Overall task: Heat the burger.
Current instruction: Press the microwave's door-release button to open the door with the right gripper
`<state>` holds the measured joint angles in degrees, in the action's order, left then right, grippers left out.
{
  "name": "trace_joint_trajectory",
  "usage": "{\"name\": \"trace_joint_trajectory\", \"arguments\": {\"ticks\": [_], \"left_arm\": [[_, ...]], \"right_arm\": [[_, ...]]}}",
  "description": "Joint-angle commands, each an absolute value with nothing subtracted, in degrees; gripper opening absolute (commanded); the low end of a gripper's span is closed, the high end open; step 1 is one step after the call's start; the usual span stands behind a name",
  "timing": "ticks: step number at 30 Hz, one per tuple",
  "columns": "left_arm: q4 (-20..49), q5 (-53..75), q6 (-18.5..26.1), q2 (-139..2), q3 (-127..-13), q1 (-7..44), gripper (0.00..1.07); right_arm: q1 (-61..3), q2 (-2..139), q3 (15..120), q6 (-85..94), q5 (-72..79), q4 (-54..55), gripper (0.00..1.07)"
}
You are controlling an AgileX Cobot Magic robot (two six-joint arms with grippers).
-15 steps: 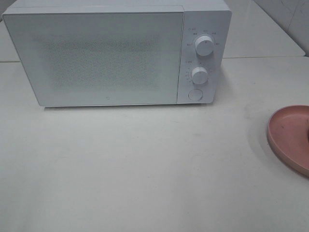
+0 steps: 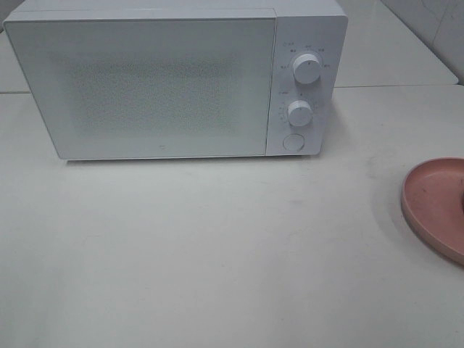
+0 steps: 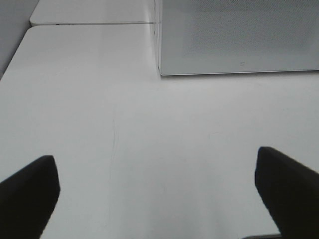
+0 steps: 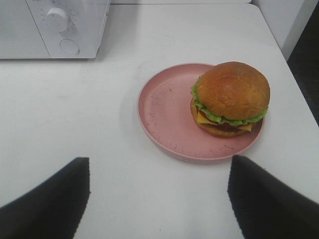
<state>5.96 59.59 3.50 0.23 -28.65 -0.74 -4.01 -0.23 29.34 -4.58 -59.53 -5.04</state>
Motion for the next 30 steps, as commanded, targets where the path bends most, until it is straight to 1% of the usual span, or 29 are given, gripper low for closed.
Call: {"name": "trace_joint_trajectory", "arguments": {"ticks": [1,7,24,30], "left_arm": [[6.0,59.5,3.4,1.6,-28.5,-0.5,1.00],[6.0,59.5,3.4,1.6,-28.5,-0.5,1.00],[6.0,59.5,3.4,1.6,-28.5,-0.5,1.00],[6.0,59.5,3.4,1.6,-28.5,-0.5,1.00]], "right_arm": [[-4.2,-1.7,29.9,-4.9,-58.6,-5.2,0.76],[-4.2,2.2,32.9,-5.6,-57.2,-5.2,0.76],[-4.2,15.8,33.0,-5.7,-48.6,-4.8,0.76],[-4.2,20.8,33.0,-5.7,-43.4,-3.8,0.76]]}}
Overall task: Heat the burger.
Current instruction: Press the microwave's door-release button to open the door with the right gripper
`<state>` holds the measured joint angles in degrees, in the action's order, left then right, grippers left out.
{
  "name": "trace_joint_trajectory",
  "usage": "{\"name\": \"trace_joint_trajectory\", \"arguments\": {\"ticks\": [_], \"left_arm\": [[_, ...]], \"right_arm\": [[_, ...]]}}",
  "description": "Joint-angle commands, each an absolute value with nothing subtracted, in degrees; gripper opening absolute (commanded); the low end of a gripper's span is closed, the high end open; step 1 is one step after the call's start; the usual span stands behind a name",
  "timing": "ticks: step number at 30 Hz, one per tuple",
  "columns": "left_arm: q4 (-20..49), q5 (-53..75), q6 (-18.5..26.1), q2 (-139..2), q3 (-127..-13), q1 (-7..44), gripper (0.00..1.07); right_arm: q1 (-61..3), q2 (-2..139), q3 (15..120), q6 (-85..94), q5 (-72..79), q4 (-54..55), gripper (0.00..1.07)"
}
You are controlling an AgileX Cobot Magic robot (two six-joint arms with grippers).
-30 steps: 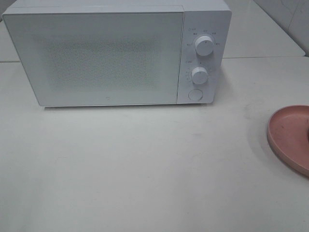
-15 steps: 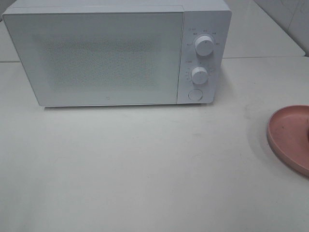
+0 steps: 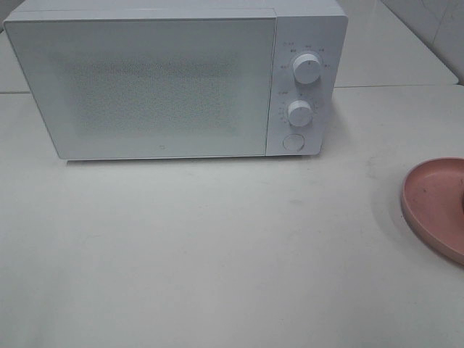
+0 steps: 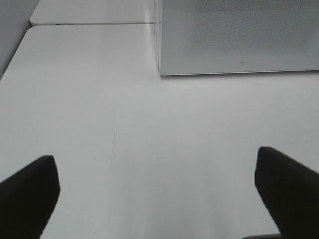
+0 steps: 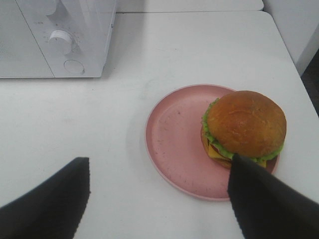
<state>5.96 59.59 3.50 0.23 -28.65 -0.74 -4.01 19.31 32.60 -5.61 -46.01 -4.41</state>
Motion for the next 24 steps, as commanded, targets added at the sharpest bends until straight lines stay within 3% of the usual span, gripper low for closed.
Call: {"name": "trace_joint_trajectory", "arguments": {"ticks": [1,24], "left_arm": [[6.0,59.5,3.4,1.6,-28.5,-0.5,1.00],[6.0,59.5,3.4,1.6,-28.5,-0.5,1.00]], "right_arm": [[-4.2,20.8,33.0,-5.7,-43.4,-3.8,0.76],[-4.2,40.9,32.1,-6.8,-20.4,-3.7,0.76]]}}
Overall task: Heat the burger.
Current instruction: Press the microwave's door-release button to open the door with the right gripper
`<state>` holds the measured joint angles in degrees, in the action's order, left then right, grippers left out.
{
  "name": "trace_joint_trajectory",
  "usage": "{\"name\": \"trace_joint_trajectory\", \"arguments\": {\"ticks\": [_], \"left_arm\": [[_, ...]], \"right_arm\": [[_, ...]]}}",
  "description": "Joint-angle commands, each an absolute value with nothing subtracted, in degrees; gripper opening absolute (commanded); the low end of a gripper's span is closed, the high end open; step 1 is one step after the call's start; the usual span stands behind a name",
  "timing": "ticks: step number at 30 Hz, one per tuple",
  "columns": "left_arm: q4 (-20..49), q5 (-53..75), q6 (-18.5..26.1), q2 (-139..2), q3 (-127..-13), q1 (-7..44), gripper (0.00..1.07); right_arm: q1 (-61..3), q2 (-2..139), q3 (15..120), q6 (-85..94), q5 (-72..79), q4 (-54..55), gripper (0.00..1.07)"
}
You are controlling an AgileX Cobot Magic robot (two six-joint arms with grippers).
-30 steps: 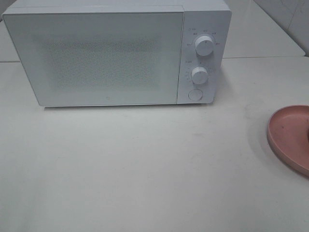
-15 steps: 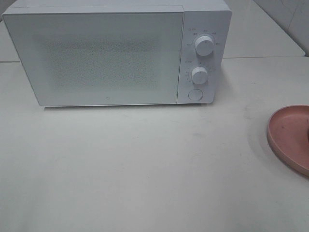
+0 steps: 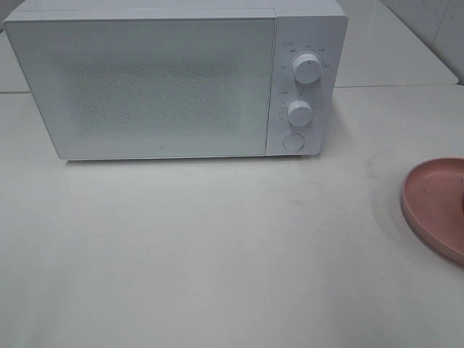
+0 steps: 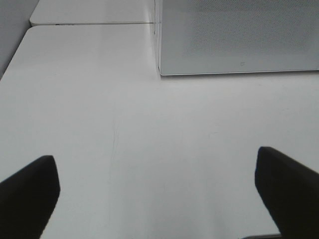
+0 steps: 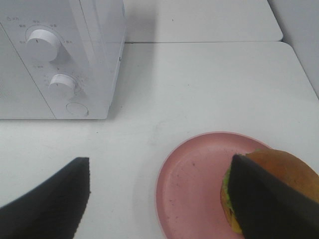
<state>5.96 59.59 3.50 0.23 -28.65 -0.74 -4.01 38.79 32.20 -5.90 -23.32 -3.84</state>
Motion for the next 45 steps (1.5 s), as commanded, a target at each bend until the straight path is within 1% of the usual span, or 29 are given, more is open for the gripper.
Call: {"name": "trace_joint_trajectory", "arguments": {"ticks": [1,3,9,11,14,16,18,19,20,21,23,24,29,30,31,33,34,35,36,37,38,39,40,41,42,43,44,45], "left_arm": [[6.0,59.5,3.4,1.6,-28.5,-0.5,1.00],[6.0,59.5,3.4,1.6,-28.5,-0.5,1.00],[6.0,59.5,3.4,1.6,-28.5,-0.5,1.00],[6.0,59.5,3.4,1.6,-28.5,-0.5,1.00],[6.0,59.5,3.4,1.6,-28.5,-0.5,1.00],[6.0,59.5,3.4,1.6,-28.5,-0.5,1.00],[6.0,59.5,3.4,1.6,-28.5,-0.5,1.00],[6.0,59.5,3.4,1.6,-28.5,-0.5,1.00],[6.0,59.5,3.4,1.6,-28.5,-0.5,1.00],[6.0,59.5,3.4,1.6,-28.5,-0.5,1.00],[6.0,59.5,3.4,1.6,-28.5,-0.5,1.00],[6.0,59.5,3.4,1.6,-28.5,-0.5,1.00],[6.0,59.5,3.4,1.6,-28.5,-0.5,1.00],[6.0,59.5,3.4,1.6,-28.5,-0.5,1.00],[6.0,59.5,3.4,1.6,-28.5,-0.5,1.00],[6.0,59.5,3.4,1.6,-28.5,-0.5,1.00],[6.0,59.5,3.4,1.6,-28.5,-0.5,1.00],[6.0,59.5,3.4,1.6,-28.5,-0.5,1.00],[6.0,59.5,3.4,1.6,-28.5,-0.5,1.00],[6.0,59.5,3.4,1.6,-28.5,-0.5,1.00],[6.0,59.5,3.4,1.6,-28.5,-0.5,1.00],[6.0,59.5,3.4,1.6,-28.5,-0.5,1.00],[6.0,59.5,3.4,1.6,-28.5,-0.5,1.00],[6.0,59.5,3.4,1.6,-28.5,-0.5,1.00],[6.0,59.5,3.4,1.6,-28.5,-0.5,1.00],[6.0,59.5,3.4,1.6,-28.5,-0.5,1.00],[6.0,59.5,3.4,1.6,-28.5,-0.5,1.00],[6.0,59.5,3.4,1.6,-28.5,-0.5,1.00]], "right_arm": [[-4.2,40.9,32.1,-6.8,-20.4,-3.7,0.76],[-4.2,44.9,32.1,-6.8,-16.7,-3.7,0.76],[-4.2,49.0,32.1,-6.8,-12.2,-3.8,0.76],[-4.2,53.0,32.1,-6.8,-5.3,-3.8,0.76],[-4.2,54.1,32.1,-6.8,-3.6,-3.8,0.76],[-4.2,58.4,32.1,-6.8,1.8,-3.9,0.76],[-4.2,59.6,32.1,-6.8,3.2,-3.9,0.76],[-4.4,61.5,31.3,-6.8,7.3,-3.9,0.76],[-4.4,61.5,31.3,-6.8,7.3,-3.9,0.76],[-4.4,63.1,29.7,-6.8,12.3,-3.8,0.76],[-4.4,63.8,29.0,-6.8,14.4,-3.8,0.76],[-4.4,64.9,27.4,-6.7,18.8,-3.0,0.76],[-4.4,66.6,24.5,-5.0,25.4,1.1,0.76],[-5.5,67.6,22.6,-3.4,28.7,3.5,0.76],[-5.5,67.6,22.6,-3.4,28.7,3.5,0.76],[-9.3,69.4,20.3,0.7,33.7,8.4,0.76],[-9.3,69.4,20.3,0.7,33.7,8.4,0.76],[-12.5,70.8,19.2,3.3,37.0,12.1,0.76],[-12.5,70.8,19.2,3.3,37.0,12.1,0.76],[-14.3,71.4,18.7,5.0,38.4,14.4,0.76],[-17.9,72.7,18.1,8.1,41.0,19.0,0.76],[-17.9,72.7,18.1,8.1,41.0,19.0,0.76],[-19.7,73.5,18.0,9.8,42.7,21.3,0.76],[-22.9,74.9,18.0,12.8,45.5,25.3,0.76],[-22.9,74.9,18.0,12.8,45.5,25.3,0.76],[-26.0,76.5,18.0,15.1,49.2,28.8,0.76],[-27.8,77.4,18.0,16.1,51.2,30.8,0.76],[-27.8,77.4,18.0,16.1,51.2,30.8,0.76]]}}
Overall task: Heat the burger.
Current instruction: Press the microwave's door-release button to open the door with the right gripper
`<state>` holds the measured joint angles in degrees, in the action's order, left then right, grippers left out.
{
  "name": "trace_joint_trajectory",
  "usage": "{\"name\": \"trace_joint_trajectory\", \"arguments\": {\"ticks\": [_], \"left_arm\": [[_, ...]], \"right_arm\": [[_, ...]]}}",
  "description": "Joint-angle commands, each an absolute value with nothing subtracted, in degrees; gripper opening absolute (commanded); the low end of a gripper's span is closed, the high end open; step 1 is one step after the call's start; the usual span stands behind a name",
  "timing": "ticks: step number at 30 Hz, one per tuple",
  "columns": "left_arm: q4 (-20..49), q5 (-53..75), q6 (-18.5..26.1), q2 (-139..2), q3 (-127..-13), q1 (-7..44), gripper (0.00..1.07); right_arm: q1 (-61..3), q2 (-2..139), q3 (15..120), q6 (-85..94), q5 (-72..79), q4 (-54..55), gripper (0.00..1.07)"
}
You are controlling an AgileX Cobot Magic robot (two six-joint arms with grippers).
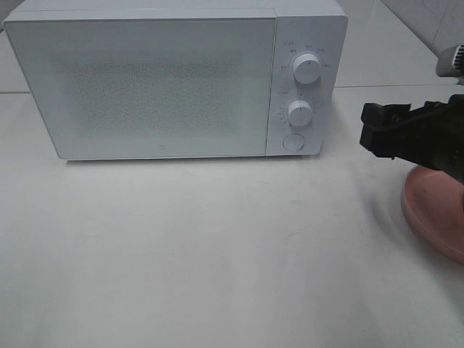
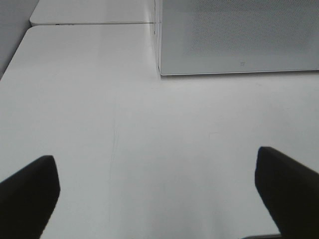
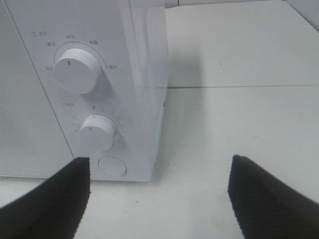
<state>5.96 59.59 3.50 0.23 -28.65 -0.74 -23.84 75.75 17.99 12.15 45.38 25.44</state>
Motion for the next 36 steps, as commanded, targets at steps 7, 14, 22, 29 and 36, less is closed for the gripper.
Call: {"name": "trace_joint_trajectory", "arguments": {"ticks": [7,14,22,29,36], "left_arm": [[6.0,59.5,3.4,1.6,-28.5,-0.5,1.00],[6.0,59.5,3.4,1.6,-28.5,-0.5,1.00],[6.0,59.5,3.4,1.6,-28.5,-0.5,1.00],[6.0,59.5,3.4,1.6,-28.5,-0.5,1.00],[6.0,59.5,3.4,1.6,-28.5,-0.5,1.00]], "right_arm": [[-38.9,84.8,18.0,18.5,63.9,41.4,0.76],[-43.8,89.4,18.2,18.0,70.1,46.7,0.76],[-48.3,95.2,19.7,17.8,72.8,50.4,0.76],[-48.3,96.8,20.8,17.6,72.7,50.1,0.76],[-48.3,96.9,20.8,11.6,71.0,50.1,0.76]]}}
